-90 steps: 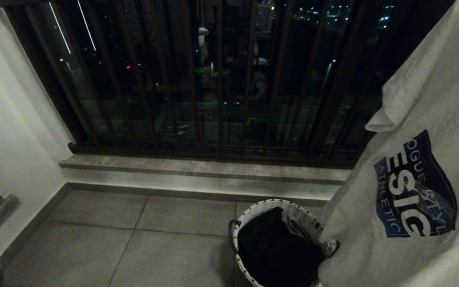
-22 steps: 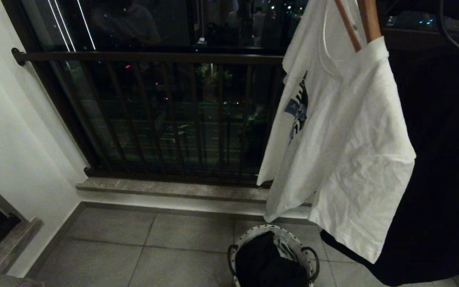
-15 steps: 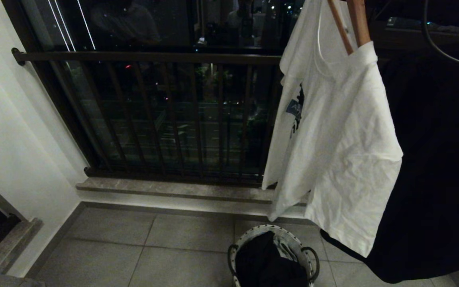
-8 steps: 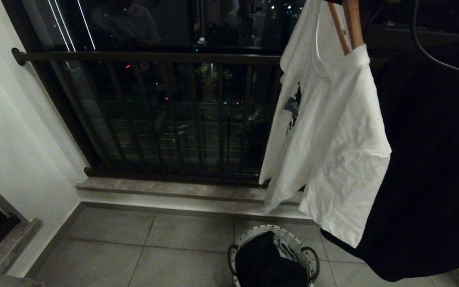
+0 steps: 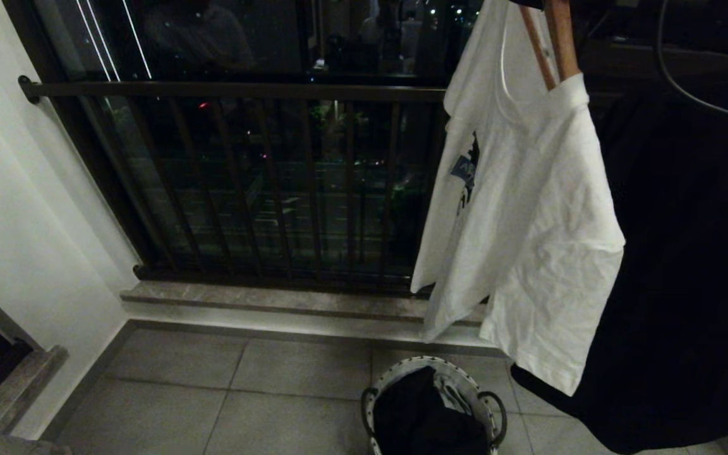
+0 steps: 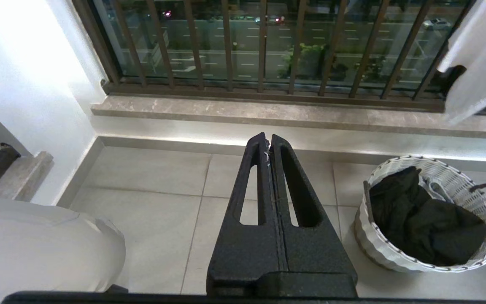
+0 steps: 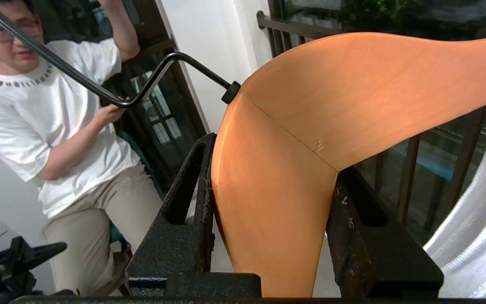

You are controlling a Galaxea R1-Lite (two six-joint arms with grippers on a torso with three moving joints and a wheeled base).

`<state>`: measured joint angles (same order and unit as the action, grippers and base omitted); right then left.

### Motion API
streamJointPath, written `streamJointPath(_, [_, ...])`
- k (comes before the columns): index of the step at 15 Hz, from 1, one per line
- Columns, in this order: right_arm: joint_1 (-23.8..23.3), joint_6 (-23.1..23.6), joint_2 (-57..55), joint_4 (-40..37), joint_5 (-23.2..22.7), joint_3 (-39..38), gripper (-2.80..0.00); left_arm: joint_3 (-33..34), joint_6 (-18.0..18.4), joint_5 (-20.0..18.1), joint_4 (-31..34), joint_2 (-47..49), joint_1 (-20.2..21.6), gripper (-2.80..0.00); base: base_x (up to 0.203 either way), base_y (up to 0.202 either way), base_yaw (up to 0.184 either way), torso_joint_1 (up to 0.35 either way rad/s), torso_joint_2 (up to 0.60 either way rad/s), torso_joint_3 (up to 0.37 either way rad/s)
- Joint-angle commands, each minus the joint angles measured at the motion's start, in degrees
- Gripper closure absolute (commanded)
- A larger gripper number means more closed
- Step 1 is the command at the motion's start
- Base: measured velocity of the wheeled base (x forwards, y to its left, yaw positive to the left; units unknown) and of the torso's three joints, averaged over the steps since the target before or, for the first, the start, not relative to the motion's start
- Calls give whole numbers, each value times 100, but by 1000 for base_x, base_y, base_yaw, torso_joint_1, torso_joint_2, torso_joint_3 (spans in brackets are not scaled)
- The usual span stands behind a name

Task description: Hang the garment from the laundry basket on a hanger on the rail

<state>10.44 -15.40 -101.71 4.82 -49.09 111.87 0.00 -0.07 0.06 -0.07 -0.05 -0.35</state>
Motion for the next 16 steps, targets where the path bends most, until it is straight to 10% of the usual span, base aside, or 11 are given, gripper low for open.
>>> streamJointPath(1, [7, 63, 276, 10, -35, -123, 0, 0, -1, -6, -1, 5, 0, 0, 0, 0, 0, 0, 0, 0])
streamJointPath(16, [112, 250, 820, 4, -224, -713, 0, 0, -1, 3, -1, 5, 0, 0, 0, 0, 0, 0, 0, 0])
